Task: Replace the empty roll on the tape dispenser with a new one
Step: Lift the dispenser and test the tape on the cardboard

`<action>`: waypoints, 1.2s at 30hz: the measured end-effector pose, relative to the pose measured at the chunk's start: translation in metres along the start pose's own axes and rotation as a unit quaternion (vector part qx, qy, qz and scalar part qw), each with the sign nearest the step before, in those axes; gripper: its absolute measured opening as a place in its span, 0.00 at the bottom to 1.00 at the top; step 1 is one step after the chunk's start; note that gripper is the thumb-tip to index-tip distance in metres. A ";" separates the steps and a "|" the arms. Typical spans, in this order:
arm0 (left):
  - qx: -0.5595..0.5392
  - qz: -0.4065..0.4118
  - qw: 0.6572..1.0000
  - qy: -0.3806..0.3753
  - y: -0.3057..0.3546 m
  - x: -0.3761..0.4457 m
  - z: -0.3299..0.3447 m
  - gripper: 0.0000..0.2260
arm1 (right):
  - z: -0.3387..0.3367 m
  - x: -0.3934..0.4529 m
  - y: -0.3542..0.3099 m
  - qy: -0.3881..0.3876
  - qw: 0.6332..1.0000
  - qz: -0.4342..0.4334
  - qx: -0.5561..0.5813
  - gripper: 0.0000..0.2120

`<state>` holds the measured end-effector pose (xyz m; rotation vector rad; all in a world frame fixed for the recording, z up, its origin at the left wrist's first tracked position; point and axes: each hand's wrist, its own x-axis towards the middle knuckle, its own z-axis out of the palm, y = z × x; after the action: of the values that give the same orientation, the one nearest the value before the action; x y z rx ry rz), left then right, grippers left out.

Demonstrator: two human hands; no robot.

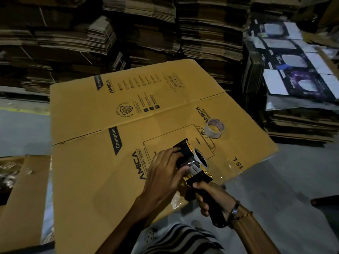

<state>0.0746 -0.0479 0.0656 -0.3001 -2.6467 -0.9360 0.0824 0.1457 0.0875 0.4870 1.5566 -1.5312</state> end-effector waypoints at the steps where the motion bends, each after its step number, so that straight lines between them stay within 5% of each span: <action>1: 0.011 0.001 1.000 -0.014 -0.002 -0.001 0.001 0.24 | 0.001 0.000 -0.001 0.005 1.000 0.006 -0.003 0.21; 8: 0.088 -0.005 0.996 -0.032 -0.004 0.000 0.016 0.29 | -0.006 0.010 -0.015 0.042 0.996 0.027 -0.076 0.21; 24: 0.048 -0.029 0.995 -0.081 0.013 0.053 0.051 0.11 | -0.082 0.053 -0.074 -0.011 0.985 0.017 -0.173 0.16; 32: 0.048 -0.060 0.989 -0.128 0.015 0.082 0.060 0.25 | -0.121 0.065 -0.097 -0.039 0.967 -0.018 -0.252 0.11; 36: 0.049 -0.073 0.983 -0.161 0.010 0.092 0.066 0.15 | -0.138 0.070 -0.106 -0.043 0.946 -0.043 -0.319 0.07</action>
<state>-0.0223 0.0101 0.0556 -0.2546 -3.0354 -0.8592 -0.0811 0.2374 0.0768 -0.0187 1.9003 -1.0022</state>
